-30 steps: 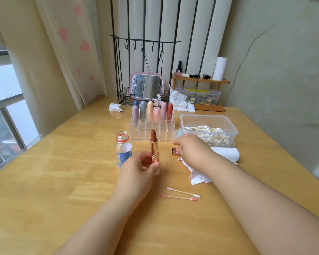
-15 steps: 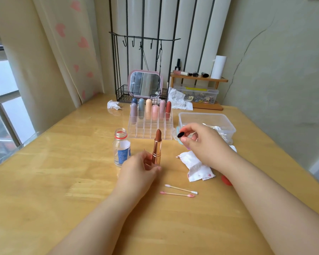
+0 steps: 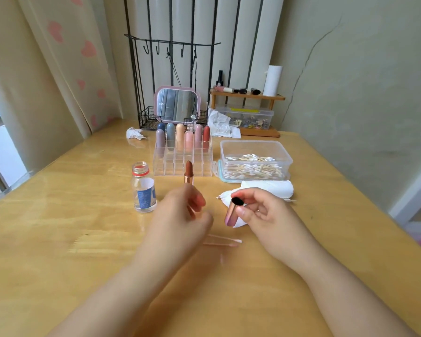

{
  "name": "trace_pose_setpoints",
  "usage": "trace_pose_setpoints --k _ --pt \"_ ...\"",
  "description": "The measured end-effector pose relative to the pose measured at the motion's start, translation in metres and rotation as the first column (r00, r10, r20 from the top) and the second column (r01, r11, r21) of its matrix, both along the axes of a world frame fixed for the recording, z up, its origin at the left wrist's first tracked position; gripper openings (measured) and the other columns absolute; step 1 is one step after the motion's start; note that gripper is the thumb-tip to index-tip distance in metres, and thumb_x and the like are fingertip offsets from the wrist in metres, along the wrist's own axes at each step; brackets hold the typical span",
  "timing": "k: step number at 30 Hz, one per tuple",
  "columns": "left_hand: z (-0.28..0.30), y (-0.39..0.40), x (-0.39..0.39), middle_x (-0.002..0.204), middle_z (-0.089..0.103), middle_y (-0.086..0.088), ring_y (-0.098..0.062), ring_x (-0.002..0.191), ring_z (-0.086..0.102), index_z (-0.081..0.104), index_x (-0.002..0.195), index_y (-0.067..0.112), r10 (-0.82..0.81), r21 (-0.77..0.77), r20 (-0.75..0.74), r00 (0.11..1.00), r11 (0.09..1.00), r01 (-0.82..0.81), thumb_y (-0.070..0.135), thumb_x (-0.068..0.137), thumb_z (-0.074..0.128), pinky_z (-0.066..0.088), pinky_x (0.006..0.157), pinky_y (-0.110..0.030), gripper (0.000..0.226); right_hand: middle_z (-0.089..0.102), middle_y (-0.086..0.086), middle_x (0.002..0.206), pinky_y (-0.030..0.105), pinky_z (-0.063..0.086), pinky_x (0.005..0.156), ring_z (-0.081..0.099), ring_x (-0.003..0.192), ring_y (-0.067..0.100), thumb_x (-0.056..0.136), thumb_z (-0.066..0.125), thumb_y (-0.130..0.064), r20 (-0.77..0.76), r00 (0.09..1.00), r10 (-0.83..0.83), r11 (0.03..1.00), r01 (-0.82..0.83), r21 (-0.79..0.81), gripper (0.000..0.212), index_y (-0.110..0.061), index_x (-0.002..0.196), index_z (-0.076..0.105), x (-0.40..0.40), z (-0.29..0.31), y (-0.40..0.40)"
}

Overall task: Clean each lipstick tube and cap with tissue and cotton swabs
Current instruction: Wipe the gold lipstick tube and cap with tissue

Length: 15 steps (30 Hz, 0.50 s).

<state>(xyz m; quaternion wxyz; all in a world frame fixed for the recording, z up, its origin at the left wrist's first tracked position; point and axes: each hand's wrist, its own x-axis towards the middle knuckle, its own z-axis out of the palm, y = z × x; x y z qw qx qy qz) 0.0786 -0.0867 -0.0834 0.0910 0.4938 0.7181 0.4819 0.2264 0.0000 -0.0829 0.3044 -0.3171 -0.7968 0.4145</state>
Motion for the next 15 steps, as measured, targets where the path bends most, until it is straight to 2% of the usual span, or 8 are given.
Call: trace_pose_setpoints --k 2,4,8,10,11,13,15 --pt "0.000 -0.002 0.014 0.085 0.059 0.013 -0.002 0.072 0.057 0.054 0.084 0.027 -0.129 -0.029 0.023 0.991 0.991 0.130 0.023 0.081 0.067 0.043 0.060 -0.013 0.014 0.071 -0.008 0.088 0.015 0.049 0.081 0.063 0.088 0.006 0.093 0.055 -0.006 -0.046 0.998 0.038 0.999 -0.040 -0.032 0.024 -0.028 0.098 0.062 0.001 0.003 -0.003" --pt "-0.003 -0.001 0.021 0.091 0.062 0.015 0.005 0.081 0.058 0.057 0.093 0.026 -0.214 -0.035 0.068 0.974 0.976 0.217 0.023 0.085 0.066 0.046 0.060 -0.013 0.012 0.072 -0.002 0.089 0.016 0.050 0.083 0.064 0.087 0.004 0.092 0.055 -0.004 -0.072 0.995 0.067 0.995 -0.072 -0.064 0.024 -0.025 0.099 0.063 0.001 0.004 -0.005" --pt "-0.007 0.003 0.014 0.077 0.066 0.009 0.003 0.070 0.060 0.062 0.099 0.018 -0.201 -0.076 0.125 0.972 0.975 0.211 0.016 0.086 0.065 0.043 0.061 -0.008 0.013 0.071 0.002 0.097 0.022 0.049 0.090 0.065 0.094 0.009 0.092 0.057 -0.004 -0.074 0.991 0.111 0.985 -0.119 -0.122 0.023 -0.021 0.106 0.065 0.001 0.002 -0.004" --pt "-0.008 0.004 0.010 0.068 0.064 0.012 0.002 0.062 0.056 0.067 0.090 0.020 -0.196 -0.101 0.109 0.975 0.973 0.207 0.018 0.086 0.064 0.040 0.059 -0.009 0.005 0.069 -0.002 0.102 0.017 0.048 0.088 0.064 0.094 0.005 0.091 0.060 -0.011 -0.058 0.995 0.078 0.985 -0.086 -0.148 0.023 -0.023 0.110 0.064 0.002 0.001 -0.001" --pt "-0.008 0.004 0.010 0.062 0.061 0.015 0.003 0.060 0.054 0.067 0.083 0.022 -0.195 -0.109 0.090 0.977 0.973 0.204 0.019 0.087 0.063 0.038 0.058 -0.009 0.006 0.068 -0.007 0.099 0.011 0.047 0.083 0.063 0.088 0.000 0.091 0.061 -0.015 -0.038 0.999 0.012 0.991 -0.017 -0.129 0.022 -0.025 0.110 0.064 0.003 0.001 0.003" --pt "-0.008 0.003 0.010 0.064 0.061 0.016 0.002 0.065 0.055 0.065 0.077 0.024 -0.180 -0.116 0.062 0.982 0.976 0.186 0.021 0.088 0.061 0.038 0.059 -0.009 0.011 0.066 -0.014 0.088 0.003 0.041 0.068 0.058 0.075 -0.007 0.091 0.060 -0.022 0.036 0.973 -0.228 0.972 0.226 0.062 0.013 -0.026 0.102 0.066 0.008 0.001 0.012" --pt "-0.008 0.002 0.009 0.073 0.064 0.013 0.002 0.072 0.057 0.063 0.080 0.025 -0.149 -0.106 0.067 0.987 0.982 0.156 0.024 0.088 0.062 0.039 0.063 -0.010 0.008 0.059 -0.010 0.083 0.010 0.037 0.061 0.054 0.072 -0.003 0.090 0.060 -0.025 0.118 0.887 -0.446 0.871 0.400 0.286 0.008 -0.021 0.092 0.067 0.013 -0.002 0.022"
